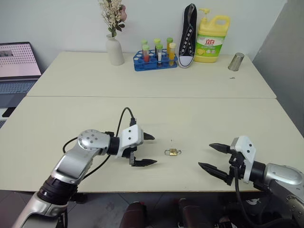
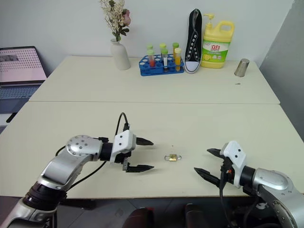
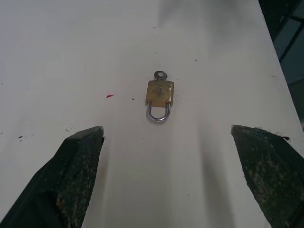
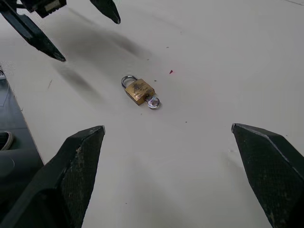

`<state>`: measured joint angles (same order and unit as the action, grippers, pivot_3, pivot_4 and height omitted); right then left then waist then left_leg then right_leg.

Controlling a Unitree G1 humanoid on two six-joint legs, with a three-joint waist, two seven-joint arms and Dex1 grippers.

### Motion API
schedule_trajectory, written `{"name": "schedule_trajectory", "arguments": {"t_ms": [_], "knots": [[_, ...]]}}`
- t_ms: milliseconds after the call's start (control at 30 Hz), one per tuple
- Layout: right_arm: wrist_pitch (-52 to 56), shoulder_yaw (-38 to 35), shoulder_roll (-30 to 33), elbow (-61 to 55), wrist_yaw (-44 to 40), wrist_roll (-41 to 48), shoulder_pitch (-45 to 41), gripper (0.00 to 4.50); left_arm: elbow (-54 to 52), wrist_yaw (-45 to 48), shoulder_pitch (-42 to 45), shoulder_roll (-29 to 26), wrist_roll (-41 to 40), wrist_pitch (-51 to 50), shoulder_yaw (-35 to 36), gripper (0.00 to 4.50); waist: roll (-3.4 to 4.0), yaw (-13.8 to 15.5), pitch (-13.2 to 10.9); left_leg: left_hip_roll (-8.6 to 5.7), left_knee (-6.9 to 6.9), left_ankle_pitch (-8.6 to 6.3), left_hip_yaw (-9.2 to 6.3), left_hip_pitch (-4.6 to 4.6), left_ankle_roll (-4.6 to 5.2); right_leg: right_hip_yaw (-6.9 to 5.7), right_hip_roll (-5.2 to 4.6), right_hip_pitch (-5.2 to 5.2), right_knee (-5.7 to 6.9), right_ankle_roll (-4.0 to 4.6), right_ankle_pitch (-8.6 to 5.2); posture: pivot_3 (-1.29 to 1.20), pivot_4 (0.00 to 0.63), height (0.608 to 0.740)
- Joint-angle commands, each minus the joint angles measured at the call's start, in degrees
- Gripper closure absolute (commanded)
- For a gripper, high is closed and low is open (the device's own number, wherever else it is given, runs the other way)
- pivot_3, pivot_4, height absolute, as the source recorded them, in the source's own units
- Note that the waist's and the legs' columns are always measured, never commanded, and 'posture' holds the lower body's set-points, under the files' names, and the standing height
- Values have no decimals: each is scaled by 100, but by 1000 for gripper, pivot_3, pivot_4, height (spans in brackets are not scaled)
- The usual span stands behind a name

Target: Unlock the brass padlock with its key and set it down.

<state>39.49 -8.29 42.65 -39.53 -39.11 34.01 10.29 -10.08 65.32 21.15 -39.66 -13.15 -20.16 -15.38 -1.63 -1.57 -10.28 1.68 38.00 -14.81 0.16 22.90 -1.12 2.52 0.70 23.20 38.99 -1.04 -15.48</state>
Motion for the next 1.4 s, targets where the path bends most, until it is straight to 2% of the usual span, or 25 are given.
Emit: {"name": "schedule_trajectory", "arguments": {"t_ms": [33, 267, 633, 733, 1033, 1300, 1400], "knots": [[278, -227, 87, -336, 188, 160, -4, 14, 196, -95, 229, 317, 204, 153, -272, 0, -1, 1, 0, 0, 1, 0, 0, 1, 0, 1, 0, 0, 0, 0, 0, 0, 150, 740], [538, -339, 256, -662, 373, 100, 323, 14, 792, -385, 519, 995, 673, 303, -701, 0, -3, -2, 2, -1, 2, 0, -1, 3, 0, 1, 1, 0, -1, -1, 0, 0, 150, 740], [749, -417, 240, -959, 542, 222, 366, 14, 1110, -313, 659, 1304, 970, 370, -972, 0, -3, 0, 2, -1, 2, 0, -2, 3, 0, 1, 3, 0, 0, -1, 0, 0, 150, 740], [770, -430, 238, -975, 566, 255, 339, 0, 1159, -336, 651, 1306, 1041, 446, -993, 614, -3, 0, 3, -1, 2, 0, -2, 2, 0, 1, 3, 0, 0, -1, 0, 0, 150, 740], [741, -393, 289, -1009, 556, 226, 307, 0, 1247, -390, 637, 1381, 1185, 422, -1080, 3506, -3, 2, 4, -1, 3, 0, -4, 2, 0, 0, 3, -2, 0, -1, 1, 0, 150, 740], [690, -367, 324, -996, 494, 222, 247, 0, 1218, -417, 582, 1441, 1060, 677, -923, 3536, -3, 2, 4, -2, 3, 0, -3, 1, 0, 0, 3, -2, 0, -1, 1, 0, 150, 740], [626, -358, 297, -943, 447, 272, 79, 0, 904, -295, 541, 1380, 649, 1019, -507, 3536, -3, -2, 3, -1, 3, 0, -3, 2, 0, 1, 3, -2, 0, -1, 1, 0, 150, 740]]}}
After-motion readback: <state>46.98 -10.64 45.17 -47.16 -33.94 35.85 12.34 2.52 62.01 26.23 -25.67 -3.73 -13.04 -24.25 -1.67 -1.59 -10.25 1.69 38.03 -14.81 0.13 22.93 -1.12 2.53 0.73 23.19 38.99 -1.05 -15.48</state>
